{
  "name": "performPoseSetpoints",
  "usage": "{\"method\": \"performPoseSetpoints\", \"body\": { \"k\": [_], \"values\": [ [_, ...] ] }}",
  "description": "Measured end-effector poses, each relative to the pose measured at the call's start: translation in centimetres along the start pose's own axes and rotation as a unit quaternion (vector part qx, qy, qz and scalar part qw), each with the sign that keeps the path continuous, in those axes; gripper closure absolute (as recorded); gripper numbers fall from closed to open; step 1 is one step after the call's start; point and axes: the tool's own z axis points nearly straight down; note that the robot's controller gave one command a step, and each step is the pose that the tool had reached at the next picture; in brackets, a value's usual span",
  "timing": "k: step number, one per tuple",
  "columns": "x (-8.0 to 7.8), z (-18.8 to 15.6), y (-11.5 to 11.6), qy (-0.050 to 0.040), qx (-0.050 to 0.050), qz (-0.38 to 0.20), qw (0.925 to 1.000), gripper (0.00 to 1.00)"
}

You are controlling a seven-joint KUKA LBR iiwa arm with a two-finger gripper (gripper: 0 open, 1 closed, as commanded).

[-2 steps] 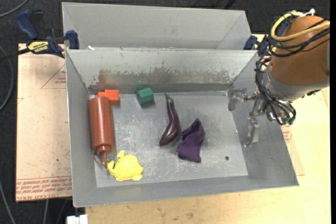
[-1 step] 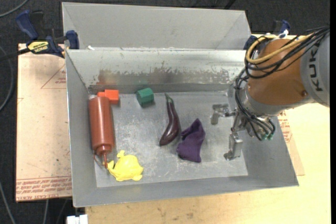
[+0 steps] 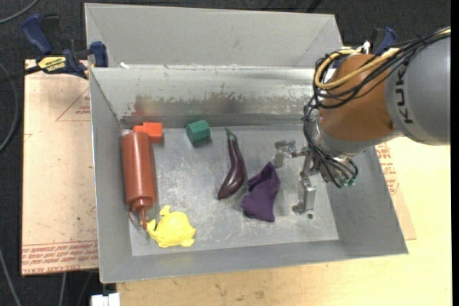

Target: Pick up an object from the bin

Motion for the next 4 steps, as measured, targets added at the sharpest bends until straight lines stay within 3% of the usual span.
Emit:
{"method": "performPoseSetpoints", "body": {
  "k": [1, 2, 3, 4],
  "values": [
    [-0.9, 0.5, 0.2, -0.0010, 0.000, -0.007, 1.0000, 0.00],
    [0.4, -3.3, 2.0, 0.0039, -0.002, -0.029, 0.9996, 0.00],
    [-1.9, -3.9, 4.2, -0.0106, 0.003, -0.046, 0.9989, 0.00],
    [-3.1, 1.4, 7.1, -0.0004, 0.000, -0.099, 0.9951, 0.00]
  ]
}}
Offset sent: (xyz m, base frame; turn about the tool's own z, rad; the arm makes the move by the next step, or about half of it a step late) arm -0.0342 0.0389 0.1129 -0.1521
